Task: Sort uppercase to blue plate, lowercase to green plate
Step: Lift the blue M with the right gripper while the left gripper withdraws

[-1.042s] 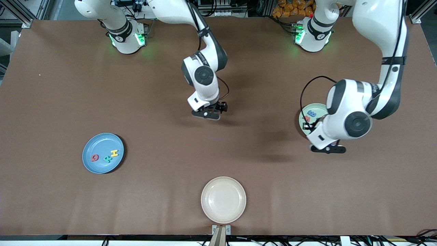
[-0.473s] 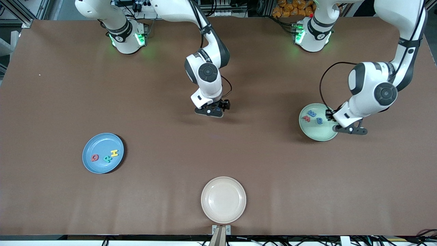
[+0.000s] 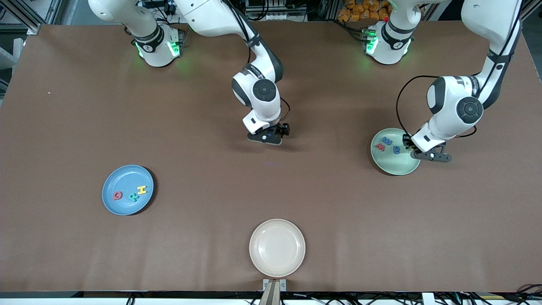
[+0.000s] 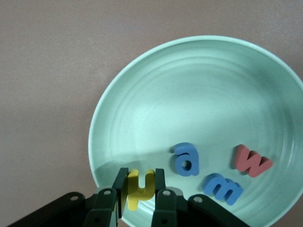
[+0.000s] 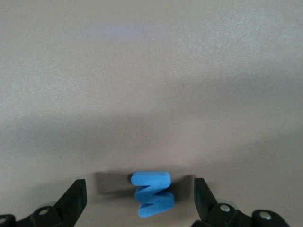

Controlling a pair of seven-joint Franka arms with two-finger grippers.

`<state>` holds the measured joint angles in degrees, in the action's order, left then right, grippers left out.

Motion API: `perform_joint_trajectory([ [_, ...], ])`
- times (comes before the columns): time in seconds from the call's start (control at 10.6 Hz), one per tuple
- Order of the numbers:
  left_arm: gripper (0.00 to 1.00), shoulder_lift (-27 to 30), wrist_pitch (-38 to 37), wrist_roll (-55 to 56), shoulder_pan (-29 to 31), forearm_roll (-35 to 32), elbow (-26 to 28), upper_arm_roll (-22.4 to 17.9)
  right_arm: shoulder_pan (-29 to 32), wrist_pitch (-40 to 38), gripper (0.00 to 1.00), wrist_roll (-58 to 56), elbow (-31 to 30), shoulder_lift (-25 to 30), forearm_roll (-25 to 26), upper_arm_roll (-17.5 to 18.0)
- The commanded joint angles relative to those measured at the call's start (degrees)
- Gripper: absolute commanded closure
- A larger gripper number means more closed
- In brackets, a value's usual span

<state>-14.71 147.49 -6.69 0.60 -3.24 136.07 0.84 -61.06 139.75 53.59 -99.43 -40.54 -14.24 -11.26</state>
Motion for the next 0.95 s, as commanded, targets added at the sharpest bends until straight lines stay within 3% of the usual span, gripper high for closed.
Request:
perform_joint_trajectory([
  [0.0, 0.9, -1.2, 1.6, 2.3, -0.3, -1.3, 0.2, 0.2, 0.9, -0.1, 0.0, 2.3, 0.1, 0.7, 2.0, 1.6],
  [0.09, 0.81, -1.5, 1.9, 2.3, -0.3, -1.3, 0.2, 0.2, 0.9, 0.0, 0.0, 2.3, 0.1, 0.6, 2.1, 1.6],
  [0.19, 0.66, -1.1, 1.9, 2.2, -0.3, -1.3, 0.2, 0.2, 0.8, 0.0, 0.0, 2.3, 0.0, 0.6, 2.2, 1.5],
  [0.28, 0.4, -0.8, 1.7, 1.8, -0.3, -1.3, 0.2, 0.2, 0.8, 0.0, 0.0, 2.3, -0.2, 0.6, 2.2, 1.5],
  [0.38, 0.3, -0.2, 1.6, 1.8, -0.3, -1.3, 0.1, 0.2, 0.7, 0.0, 0.0, 2.6, -0.2, 0.6, 2.3, 1.5],
  [0.47, 0.24, 0.8, 1.5, 1.9, -0.3, -1.3, -0.1, 0.2, 0.7, 0.0, 0.0, 2.6, -0.4, 0.6, 2.3, 1.5],
  [0.66, 0.23, 3.7, -1.0, 2.9, -0.3, -0.5, -1.3, 0.3, 0.7, 0.7, 0.0, 2.6, -0.7, 0.3, 2.5, 1.4],
  [0.85, 0.23, 5.0, -6.3, 9.5, 0.0, -0.4, -5.9, 2.3, 0.8, 1.0, 0.0, 2.7, -0.8, 0.3, 2.5, 1.4],
])
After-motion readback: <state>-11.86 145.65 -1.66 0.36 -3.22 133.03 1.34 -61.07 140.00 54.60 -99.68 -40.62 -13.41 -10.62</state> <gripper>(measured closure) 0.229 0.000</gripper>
